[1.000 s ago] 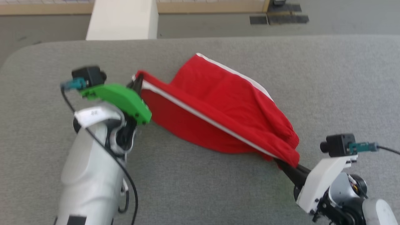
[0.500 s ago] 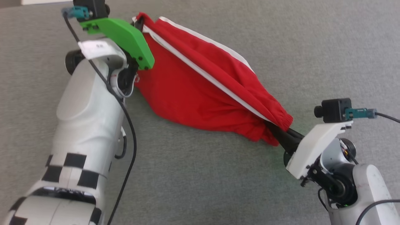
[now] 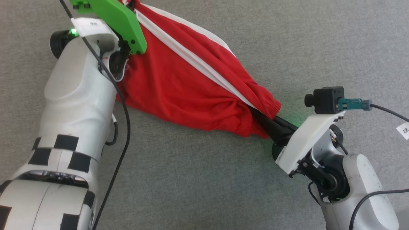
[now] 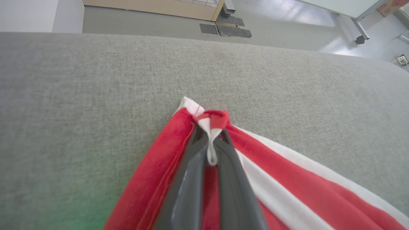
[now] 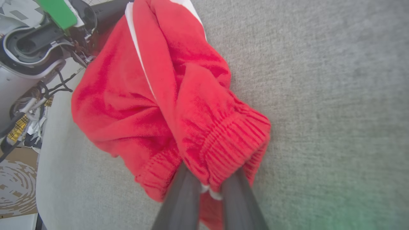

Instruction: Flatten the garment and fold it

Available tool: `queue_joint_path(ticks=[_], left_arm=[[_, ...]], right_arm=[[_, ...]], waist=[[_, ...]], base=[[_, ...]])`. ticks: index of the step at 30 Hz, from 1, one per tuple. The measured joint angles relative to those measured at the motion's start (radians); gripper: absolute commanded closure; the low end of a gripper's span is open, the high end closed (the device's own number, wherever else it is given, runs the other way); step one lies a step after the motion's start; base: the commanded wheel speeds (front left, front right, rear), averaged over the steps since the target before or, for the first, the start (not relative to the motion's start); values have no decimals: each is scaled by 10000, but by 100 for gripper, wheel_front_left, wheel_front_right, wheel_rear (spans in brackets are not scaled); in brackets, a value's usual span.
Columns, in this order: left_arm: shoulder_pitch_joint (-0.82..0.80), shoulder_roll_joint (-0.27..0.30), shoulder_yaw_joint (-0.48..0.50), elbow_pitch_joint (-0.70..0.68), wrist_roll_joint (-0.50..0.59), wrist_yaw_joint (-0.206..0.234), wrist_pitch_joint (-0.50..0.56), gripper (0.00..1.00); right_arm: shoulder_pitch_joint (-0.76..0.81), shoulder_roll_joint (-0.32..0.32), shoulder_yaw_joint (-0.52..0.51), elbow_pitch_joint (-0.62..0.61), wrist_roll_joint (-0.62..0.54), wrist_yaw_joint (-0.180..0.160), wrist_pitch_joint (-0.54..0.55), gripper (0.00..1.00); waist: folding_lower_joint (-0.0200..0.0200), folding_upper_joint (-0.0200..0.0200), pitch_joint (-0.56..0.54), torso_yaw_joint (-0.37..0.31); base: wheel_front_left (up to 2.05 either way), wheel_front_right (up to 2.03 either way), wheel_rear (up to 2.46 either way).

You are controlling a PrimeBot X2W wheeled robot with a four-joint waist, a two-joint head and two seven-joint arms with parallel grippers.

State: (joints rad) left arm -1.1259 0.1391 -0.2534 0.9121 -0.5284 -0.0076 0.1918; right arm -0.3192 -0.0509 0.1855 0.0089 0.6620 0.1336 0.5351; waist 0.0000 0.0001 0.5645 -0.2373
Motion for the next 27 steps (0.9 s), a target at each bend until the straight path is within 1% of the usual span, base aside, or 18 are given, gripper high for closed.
queue_joint_path(ticks=[1, 2, 3, 5, 6, 9, 14, 17, 20, 23, 26, 27], left_arm=[[-80, 0, 4, 88, -6, -2, 0, 100], [-131, -4, 0, 130, -6, -2, 0, 63], [-191, -15, -4, 180, -10, -6, -4, 0], [-245, -48, -25, 291, -38, -38, -2, 0], [-264, -105, -63, 359, -77, -142, 2, 0], [-336, -309, -150, 560, -125, -268, 121, 0], [-293, -391, -267, 899, -194, -437, 339, 0], [-129, -385, -320, 934, -194, -527, 198, 0], [69, -337, -368, 838, -199, -640, -125, 0], [393, -299, -464, 489, -230, -861, -675, 0], [919, -36, -616, -92, -196, -1032, -1486, 0], [1180, 132, -715, -341, -130, -1062, -1818, 0]], right_arm=[[-36, 10, 12, 6, 13, 15, -61, 79], [-57, 15, 19, 8, 23, 29, -119, 4], [-61, 27, 15, 13, 25, 42, -180, 0], [-58, 69, 13, 13, 25, 86, -255, 0], [-60, 127, 15, -8, 25, 88, -290, 0], [-35, 159, -98, -6, 23, 88, -295, 0], [464, -27, -631, -111, -48, 67, -234, 0], [926, -132, -1037, -295, -232, 56, -192, 0], [1420, -188, -1455, -583, -466, -15, -148, 0], [1891, -207, -1745, -930, -694, -15, -67, 0], [2351, -203, -1852, -1290, -1037, -15, 31, 0], [2521, -198, -1866, -1407, -1204, -15, 65, 0]], waist=[[0, 0, 58, -45], [0, 0, 94, -66], [0, 0, 120, -72], [0, 0, 103, -51], [0, 0, 71, -32], [0, 0, -83, 57], [1, 0, -579, 272], [1, 0, -963, 402], [0, 0, -1397, 541], [0, 0, -1860, 689], [0, 0, -2322, 842], [0, 0, -2483, 898]], base=[[0, 0, 0], [0, 0, 0], [0, 0, 0], [0, 0, 0], [0, 0, 0], [0, 0, 0], [0, 0, 0], [0, 0, 0], [0, 0, 0], [0, 0, 0], [0, 0, 0], [0, 0, 0]])
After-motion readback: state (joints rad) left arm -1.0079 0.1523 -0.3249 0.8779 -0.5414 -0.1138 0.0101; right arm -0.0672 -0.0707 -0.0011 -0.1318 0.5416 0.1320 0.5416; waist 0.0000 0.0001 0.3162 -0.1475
